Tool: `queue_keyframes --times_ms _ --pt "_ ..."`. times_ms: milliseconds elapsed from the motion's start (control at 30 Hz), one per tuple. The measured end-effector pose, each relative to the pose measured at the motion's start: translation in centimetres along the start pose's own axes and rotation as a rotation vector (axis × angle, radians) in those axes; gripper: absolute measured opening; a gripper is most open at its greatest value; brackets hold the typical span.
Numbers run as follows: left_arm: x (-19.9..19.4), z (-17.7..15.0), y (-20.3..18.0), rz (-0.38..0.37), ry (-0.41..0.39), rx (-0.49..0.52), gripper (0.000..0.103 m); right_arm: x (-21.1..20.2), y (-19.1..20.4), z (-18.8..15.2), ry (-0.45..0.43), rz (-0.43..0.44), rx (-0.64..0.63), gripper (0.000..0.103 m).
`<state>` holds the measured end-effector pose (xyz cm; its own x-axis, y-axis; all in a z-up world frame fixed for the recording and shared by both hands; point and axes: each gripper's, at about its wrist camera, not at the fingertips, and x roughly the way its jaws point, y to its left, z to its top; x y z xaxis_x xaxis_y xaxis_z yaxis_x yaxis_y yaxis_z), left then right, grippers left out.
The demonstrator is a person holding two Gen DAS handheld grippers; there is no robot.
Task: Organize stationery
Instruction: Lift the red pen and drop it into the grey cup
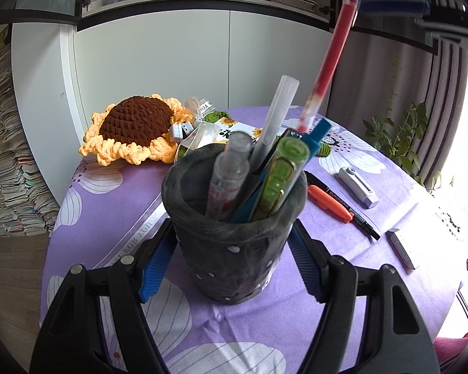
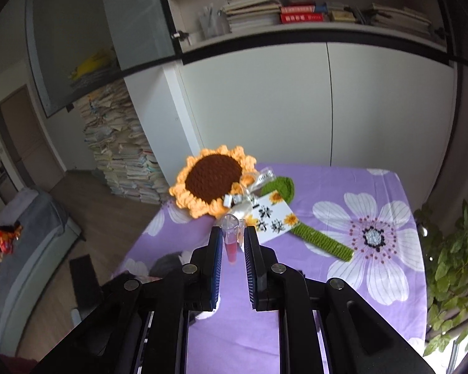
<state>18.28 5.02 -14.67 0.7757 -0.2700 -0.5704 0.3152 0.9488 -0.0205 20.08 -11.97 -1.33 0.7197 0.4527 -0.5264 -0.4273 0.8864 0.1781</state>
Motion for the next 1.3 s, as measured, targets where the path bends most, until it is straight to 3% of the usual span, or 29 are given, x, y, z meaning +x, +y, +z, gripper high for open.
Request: queue_keyframes --times_ms 167,467,867,1300 --pt "0.0 0.0 0.0 0.0 0.0 0.0 0.071 -2.0 2.7 2.9 -0.097 0.025 -0.065 0.015" --pt "0.0 0.0 0.0 -0.001 0.001 0.0 0.071 -0.8 5.9 4.2 -0.117 0.114 -0.112 0.015" --pt "0.0 0.0 0.0 -0.001 0.002 -0.001 0.071 6.0 4.3 -0.7 0.088 0.081 -0.079 0.015" --pt "0.0 0.0 0.0 -0.001 0.003 -0.001 0.071 6.5 3.3 -1.9 0.177 0.143 -0.025 0.015"
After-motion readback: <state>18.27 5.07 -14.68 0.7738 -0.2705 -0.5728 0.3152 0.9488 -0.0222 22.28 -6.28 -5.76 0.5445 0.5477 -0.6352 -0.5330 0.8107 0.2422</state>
